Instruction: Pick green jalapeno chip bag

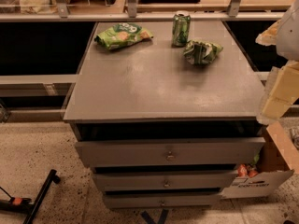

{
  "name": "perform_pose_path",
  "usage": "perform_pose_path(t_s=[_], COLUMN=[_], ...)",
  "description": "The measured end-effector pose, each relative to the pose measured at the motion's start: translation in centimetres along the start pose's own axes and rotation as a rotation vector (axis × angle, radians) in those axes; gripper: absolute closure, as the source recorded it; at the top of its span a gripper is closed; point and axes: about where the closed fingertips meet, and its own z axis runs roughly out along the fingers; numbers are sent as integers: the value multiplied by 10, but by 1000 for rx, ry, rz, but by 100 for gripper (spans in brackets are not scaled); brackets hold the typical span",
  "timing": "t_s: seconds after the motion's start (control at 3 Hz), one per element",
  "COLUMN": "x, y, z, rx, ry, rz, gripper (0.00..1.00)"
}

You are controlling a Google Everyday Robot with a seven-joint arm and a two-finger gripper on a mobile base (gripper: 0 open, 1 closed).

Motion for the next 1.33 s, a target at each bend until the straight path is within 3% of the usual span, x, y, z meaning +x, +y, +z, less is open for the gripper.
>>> perform_pose_path(t_s=[0.33,0.67,1.0,1.33], x=[0,-2,-9,-24], y=[0,-7,-29,-65], z=[0,3,14,39], rx=[0,33,111,189], ry=[0,7,19,-2], rz=[0,5,1,0], gripper=[0,0,0,0])
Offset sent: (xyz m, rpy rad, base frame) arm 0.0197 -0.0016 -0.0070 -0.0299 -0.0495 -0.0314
